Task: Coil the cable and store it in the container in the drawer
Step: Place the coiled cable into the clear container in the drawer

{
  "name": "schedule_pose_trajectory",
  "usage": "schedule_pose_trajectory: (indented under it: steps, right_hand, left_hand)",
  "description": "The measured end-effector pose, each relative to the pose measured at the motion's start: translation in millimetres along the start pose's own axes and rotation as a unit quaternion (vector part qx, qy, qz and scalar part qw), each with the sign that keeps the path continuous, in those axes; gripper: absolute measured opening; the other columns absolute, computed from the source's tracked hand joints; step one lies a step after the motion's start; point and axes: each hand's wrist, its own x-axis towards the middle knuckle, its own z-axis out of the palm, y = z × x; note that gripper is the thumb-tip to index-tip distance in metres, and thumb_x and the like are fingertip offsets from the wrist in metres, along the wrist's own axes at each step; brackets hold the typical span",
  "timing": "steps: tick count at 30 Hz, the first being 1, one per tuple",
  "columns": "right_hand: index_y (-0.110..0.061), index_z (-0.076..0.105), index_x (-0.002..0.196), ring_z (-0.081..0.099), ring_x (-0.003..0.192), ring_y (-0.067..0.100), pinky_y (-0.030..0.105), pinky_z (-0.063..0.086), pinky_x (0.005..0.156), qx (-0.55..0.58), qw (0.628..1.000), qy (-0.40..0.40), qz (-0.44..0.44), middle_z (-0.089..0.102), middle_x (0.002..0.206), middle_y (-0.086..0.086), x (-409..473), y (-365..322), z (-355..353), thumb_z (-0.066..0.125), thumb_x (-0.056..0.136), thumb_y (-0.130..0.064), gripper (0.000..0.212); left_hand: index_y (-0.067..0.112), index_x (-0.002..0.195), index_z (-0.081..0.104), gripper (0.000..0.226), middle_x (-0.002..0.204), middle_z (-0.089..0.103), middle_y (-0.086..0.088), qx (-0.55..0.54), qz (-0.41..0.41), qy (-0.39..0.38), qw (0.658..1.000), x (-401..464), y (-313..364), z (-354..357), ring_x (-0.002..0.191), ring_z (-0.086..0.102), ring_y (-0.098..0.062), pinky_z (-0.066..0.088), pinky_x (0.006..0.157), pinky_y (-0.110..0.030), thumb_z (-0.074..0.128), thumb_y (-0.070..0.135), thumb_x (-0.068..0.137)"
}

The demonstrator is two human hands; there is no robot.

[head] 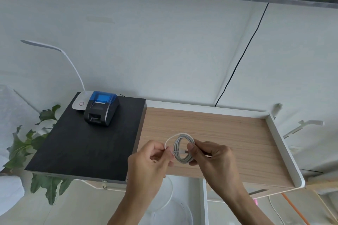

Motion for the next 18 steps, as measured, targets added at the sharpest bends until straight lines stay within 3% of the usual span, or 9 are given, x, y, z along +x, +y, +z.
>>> schedule_pose_trajectory:
  steps: [3, 5, 7, 10, 12, 13, 16, 18]
  right_hand:
    - [-0.026, 0.089, 0.096, 0.078, 0.058, 0.006, 0.021, 0.057, 0.06, -0.03, 0.999, 0.006, -0.017, 0.08, 0.071, -0.002, 0, 0, 3, 0.079, 0.096, -0.016, 0.014]
    - [-0.024, 0.089, 0.093, 0.079, 0.06, 0.007, 0.027, 0.061, 0.063, -0.027, 1.0, -0.004, -0.013, 0.08, 0.071, -0.001, 0, 1, 5, 0.079, 0.096, -0.017, 0.013]
    - [-0.021, 0.09, 0.094, 0.08, 0.061, 0.009, 0.027, 0.062, 0.063, 0.0, 1.0, -0.018, 0.004, 0.08, 0.072, -0.002, 1, 2, 5, 0.079, 0.096, -0.016, 0.012]
    - [-0.021, 0.089, 0.1, 0.083, 0.068, 0.018, 0.037, 0.068, 0.072, 0.064, 0.996, -0.056, 0.032, 0.084, 0.076, -0.002, 1, 1, 4, 0.077, 0.097, -0.016, 0.014]
    - [-0.023, 0.089, 0.101, 0.084, 0.075, 0.021, 0.046, 0.07, 0.076, 0.092, 0.991, -0.084, 0.045, 0.086, 0.081, 0.0, 0, 1, 5, 0.075, 0.099, -0.015, 0.016]
    - [-0.024, 0.089, 0.1, 0.084, 0.077, 0.021, 0.046, 0.07, 0.076, 0.094, 0.99, -0.089, 0.048, 0.087, 0.083, 0.001, 0, 1, 6, 0.074, 0.099, -0.014, 0.018]
    - [-0.021, 0.09, 0.097, 0.085, 0.079, 0.024, 0.049, 0.07, 0.077, 0.099, 0.989, -0.091, 0.069, 0.087, 0.083, 0.004, 0, 3, 7, 0.073, 0.1, -0.012, 0.02]
    - [-0.017, 0.09, 0.096, 0.085, 0.081, 0.027, 0.05, 0.07, 0.078, 0.114, 0.984, -0.099, 0.094, 0.087, 0.083, 0.008, -1, 5, 8, 0.072, 0.1, -0.01, 0.02]
  left_hand:
    - [0.013, 0.075, 0.067, 0.023, 0.062, 0.068, 0.015, 0.126, 0.201, 0.03, 0.971, -5, -9, 8, 0.049, 0.057, -0.002, 0.051, 0.049, -0.016, 0.078, 0.026, 0.091]
    - [0.013, 0.076, 0.064, 0.022, 0.064, 0.066, 0.011, 0.145, 0.243, 0.028, 0.959, -6, -14, 14, 0.051, 0.054, -0.004, 0.051, 0.048, -0.021, 0.08, 0.02, 0.09]
    - [0.018, 0.08, 0.062, 0.025, 0.074, 0.063, 0.011, 0.126, 0.196, 0.019, 0.972, -5, -20, 16, 0.057, 0.059, -0.01, 0.052, 0.051, -0.025, 0.086, 0.013, 0.085]
    - [0.025, 0.105, 0.06, 0.026, 0.095, 0.067, 0.009, 0.006, 0.008, -0.044, 0.999, 1, -16, 10, 0.072, 0.068, -0.01, 0.054, 0.06, -0.023, 0.08, 0.016, 0.091]
    - [0.023, 0.123, 0.056, 0.032, 0.09, 0.075, 0.0, -0.159, -0.133, -0.149, 0.967, 9, -12, 6, 0.064, 0.068, -0.01, 0.05, 0.055, -0.023, 0.069, 0.006, 0.099]
    - [0.022, 0.125, 0.056, 0.032, 0.085, 0.075, -0.006, -0.194, -0.153, -0.189, 0.95, 12, -14, 5, 0.059, 0.064, -0.016, 0.046, 0.051, -0.025, 0.065, 0.002, 0.101]
    - [0.02, 0.124, 0.059, 0.024, 0.079, 0.065, -0.025, -0.162, -0.128, -0.238, 0.949, 16, -23, -1, 0.056, 0.05, -0.021, 0.042, 0.052, -0.032, 0.066, 0.01, 0.103]
    - [0.023, 0.122, 0.06, 0.021, 0.073, 0.067, -0.016, -0.132, -0.114, -0.262, 0.949, 15, -28, -6, 0.056, 0.051, -0.017, 0.043, 0.051, -0.028, 0.068, 0.018, 0.104]
